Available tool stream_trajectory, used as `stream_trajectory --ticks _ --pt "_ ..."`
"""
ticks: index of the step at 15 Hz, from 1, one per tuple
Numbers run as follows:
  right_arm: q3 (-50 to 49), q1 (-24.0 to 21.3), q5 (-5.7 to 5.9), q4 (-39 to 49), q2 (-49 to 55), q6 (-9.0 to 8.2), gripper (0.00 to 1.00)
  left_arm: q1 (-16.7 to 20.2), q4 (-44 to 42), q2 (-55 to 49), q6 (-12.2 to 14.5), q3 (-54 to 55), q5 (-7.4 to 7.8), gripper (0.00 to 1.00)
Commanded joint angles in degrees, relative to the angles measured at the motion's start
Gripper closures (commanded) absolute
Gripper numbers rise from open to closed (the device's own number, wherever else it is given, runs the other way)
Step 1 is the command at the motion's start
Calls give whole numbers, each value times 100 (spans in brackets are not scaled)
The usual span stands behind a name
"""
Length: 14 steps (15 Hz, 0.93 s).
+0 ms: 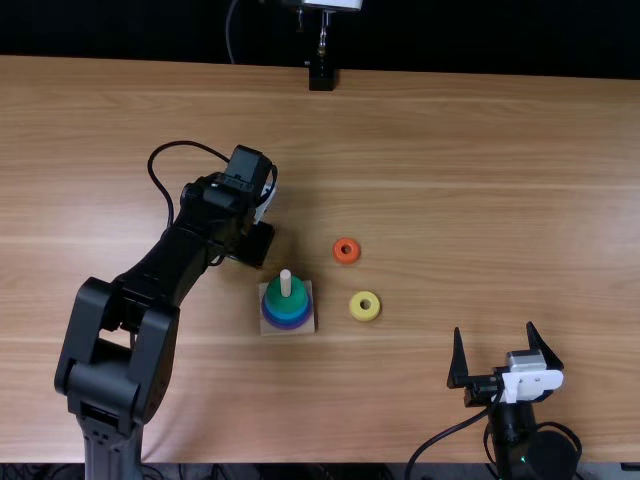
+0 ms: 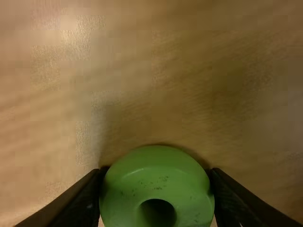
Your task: Build the Hanoi tower: stack the rings onto the peg from bottom to top in this color order: purple, dark blue, light blue, dark green, light green, yellow, orange.
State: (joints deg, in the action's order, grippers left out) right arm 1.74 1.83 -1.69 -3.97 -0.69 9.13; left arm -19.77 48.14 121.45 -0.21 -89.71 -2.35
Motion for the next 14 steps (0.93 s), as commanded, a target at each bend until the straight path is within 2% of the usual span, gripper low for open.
stream_trajectory --ticks 1,5,8,12,14 --pt "-86 -59 43 0 69 16 0 96 417 -86 21 -486 45 100" --pt "-86 -59 43 0 69 16 0 61 1999 -403 -11 -1664 56 100" --pt "-86 -59 43 0 69 16 0 -71 2537 -798 -74 -2015 66 100" --pt "-86 -51 43 0 69 16 0 -282 2558 -1475 -665 -1971 77 100" --pt "-86 -51 43 0 69 16 0 -396 2558 -1809 -886 -1892 203 100"
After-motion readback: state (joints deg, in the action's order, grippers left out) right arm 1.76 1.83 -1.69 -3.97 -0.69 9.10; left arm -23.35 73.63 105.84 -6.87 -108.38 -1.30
